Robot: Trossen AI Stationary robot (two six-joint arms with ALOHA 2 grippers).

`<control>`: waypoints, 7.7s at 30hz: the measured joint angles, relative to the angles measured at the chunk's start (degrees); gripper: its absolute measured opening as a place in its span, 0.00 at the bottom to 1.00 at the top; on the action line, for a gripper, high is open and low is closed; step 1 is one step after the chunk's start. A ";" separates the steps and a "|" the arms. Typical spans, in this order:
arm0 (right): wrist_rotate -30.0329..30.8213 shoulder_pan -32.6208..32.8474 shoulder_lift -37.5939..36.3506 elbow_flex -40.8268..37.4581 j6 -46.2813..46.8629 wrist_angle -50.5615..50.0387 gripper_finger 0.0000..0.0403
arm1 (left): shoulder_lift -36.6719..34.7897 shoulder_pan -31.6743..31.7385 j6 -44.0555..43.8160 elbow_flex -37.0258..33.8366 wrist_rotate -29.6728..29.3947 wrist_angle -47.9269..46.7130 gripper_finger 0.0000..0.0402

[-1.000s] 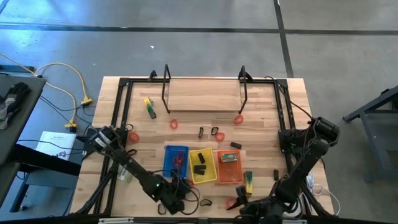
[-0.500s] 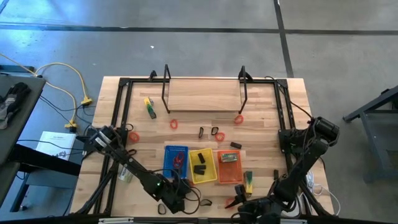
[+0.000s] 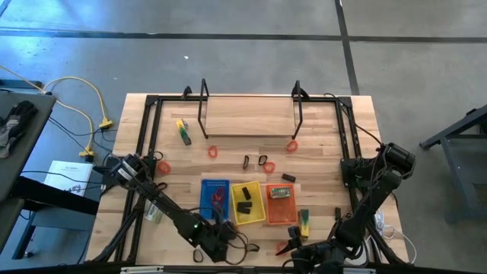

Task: Pick & Place Office Desk Supplies
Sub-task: Put the orange spring keychain into the blue basket, then put the crayon box into the orange basket

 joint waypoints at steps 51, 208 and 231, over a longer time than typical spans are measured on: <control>-0.91 0.33 0.02 0.00 8.94 -0.76 0.49 | -2.70 3.13 -11.99 18.80 -7.57 -58.90 0.10; -3.54 0.20 0.31 -0.04 8.22 -1.40 0.49 | -33.61 -21.99 -92.72 -10.26 19.93 -55.97 0.60; -3.54 0.20 0.31 -0.04 8.83 -1.38 0.49 | -35.07 -21.96 -86.91 -18.27 20.82 -49.41 0.44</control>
